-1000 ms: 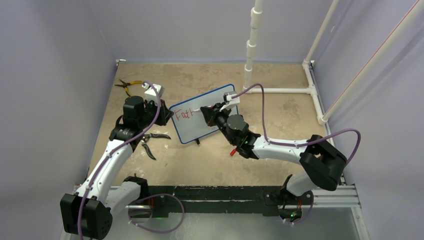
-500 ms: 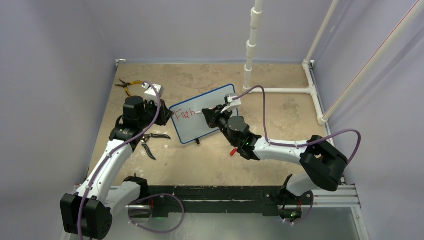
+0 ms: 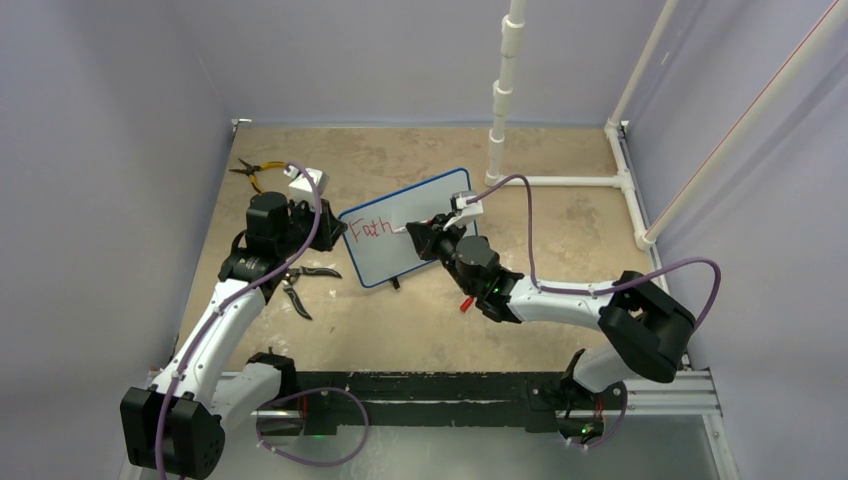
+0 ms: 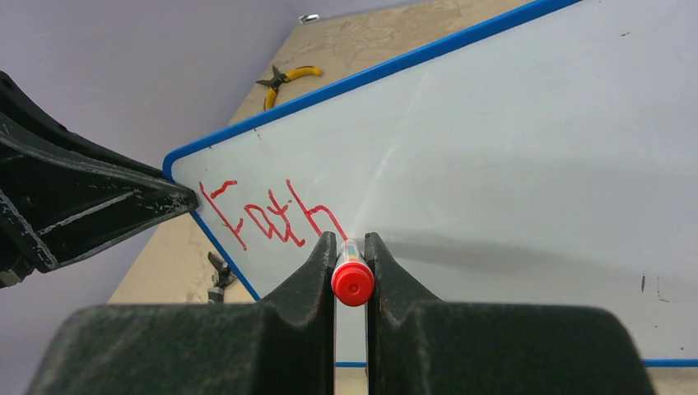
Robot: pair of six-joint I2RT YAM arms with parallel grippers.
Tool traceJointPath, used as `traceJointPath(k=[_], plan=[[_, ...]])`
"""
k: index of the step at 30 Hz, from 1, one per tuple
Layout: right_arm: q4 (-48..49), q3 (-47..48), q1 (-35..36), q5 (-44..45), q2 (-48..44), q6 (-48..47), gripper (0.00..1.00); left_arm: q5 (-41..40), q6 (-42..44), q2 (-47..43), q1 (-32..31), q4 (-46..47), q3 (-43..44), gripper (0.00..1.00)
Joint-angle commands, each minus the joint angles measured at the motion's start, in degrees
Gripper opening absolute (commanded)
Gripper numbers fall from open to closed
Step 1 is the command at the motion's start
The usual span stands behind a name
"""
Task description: Write a sentence on the whiteboard
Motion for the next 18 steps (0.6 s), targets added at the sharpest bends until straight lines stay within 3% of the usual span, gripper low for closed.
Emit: traceJointPath(k=[1,9,18], plan=[[0.4,0.1,-0.4,0.3,-3.1,-0.7,0.00,0.6,1.1,0.2,0.0,0.5,0.2,0.00],[-3.2,0.8,-1.9,-1.0,-8.4,-3.2,0.00,0.4,0.9,-0.2,0.0,0.3,-0.2,0.00],[-1.6,1.4,-6.7,-6.9,-7.8,-4.1,0.00,0.0,1.1,0.0,0.0,0.2,-0.2,0.00]])
